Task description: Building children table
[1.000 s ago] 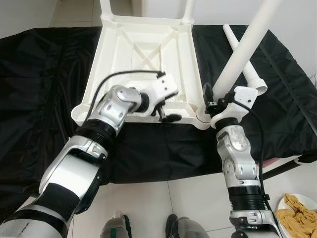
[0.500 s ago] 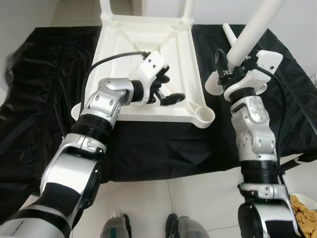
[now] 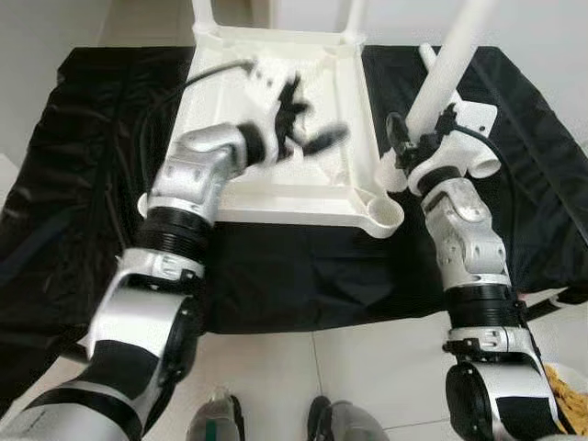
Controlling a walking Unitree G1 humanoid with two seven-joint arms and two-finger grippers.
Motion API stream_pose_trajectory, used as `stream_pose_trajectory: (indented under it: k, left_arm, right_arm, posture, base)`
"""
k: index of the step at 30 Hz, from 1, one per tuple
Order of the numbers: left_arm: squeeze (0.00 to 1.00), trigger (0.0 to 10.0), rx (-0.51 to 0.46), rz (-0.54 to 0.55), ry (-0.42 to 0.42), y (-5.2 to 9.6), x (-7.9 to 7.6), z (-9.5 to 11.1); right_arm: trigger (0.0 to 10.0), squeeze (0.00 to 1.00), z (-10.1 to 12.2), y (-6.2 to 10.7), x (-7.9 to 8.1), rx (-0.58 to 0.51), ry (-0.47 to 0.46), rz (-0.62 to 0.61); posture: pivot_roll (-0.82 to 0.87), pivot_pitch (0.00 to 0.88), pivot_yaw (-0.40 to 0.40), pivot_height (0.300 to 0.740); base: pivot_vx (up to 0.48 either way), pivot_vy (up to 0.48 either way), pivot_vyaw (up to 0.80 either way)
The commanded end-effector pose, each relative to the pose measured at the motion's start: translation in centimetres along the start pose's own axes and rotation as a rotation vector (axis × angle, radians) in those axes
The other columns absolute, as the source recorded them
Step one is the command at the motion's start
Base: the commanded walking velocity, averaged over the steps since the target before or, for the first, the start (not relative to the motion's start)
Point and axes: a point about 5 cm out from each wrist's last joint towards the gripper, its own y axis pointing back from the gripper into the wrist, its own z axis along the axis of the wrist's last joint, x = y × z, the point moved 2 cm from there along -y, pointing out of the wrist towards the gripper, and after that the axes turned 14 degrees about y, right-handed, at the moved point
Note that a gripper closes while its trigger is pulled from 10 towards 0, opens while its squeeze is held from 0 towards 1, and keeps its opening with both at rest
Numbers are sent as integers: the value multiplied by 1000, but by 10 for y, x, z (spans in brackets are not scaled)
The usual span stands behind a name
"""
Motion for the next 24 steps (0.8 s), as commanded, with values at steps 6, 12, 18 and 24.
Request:
stream_pose_trajectory:
  k: [6,12,18,24]
  left_arm:
    - [0,10000,-8,-3,48,-3,-12,7]
    - [0,10000,-86,-164,119,-2,-47,16]
    - [0,10000,-86,-297,134,4,-68,16]
    - [0,10000,-52,-391,141,7,-81,14]
  right_arm:
    - [10000,0,3,3,13,-63,-15,125]
    - [10000,0,-2,4,26,-75,-18,231]
    - [10000,0,-10,2,32,-59,-2,290]
    - [10000,0,-14,1,40,-42,4,358]
  posture:
    - [83,81,-19,740]
    - [90,47,-32,740]
    - [97,34,-37,740]
    - [99,30,-36,740]
  base:
    - [0,0,0]
    - [0,0,0]
    - [0,0,0]
    - [0,0,0]
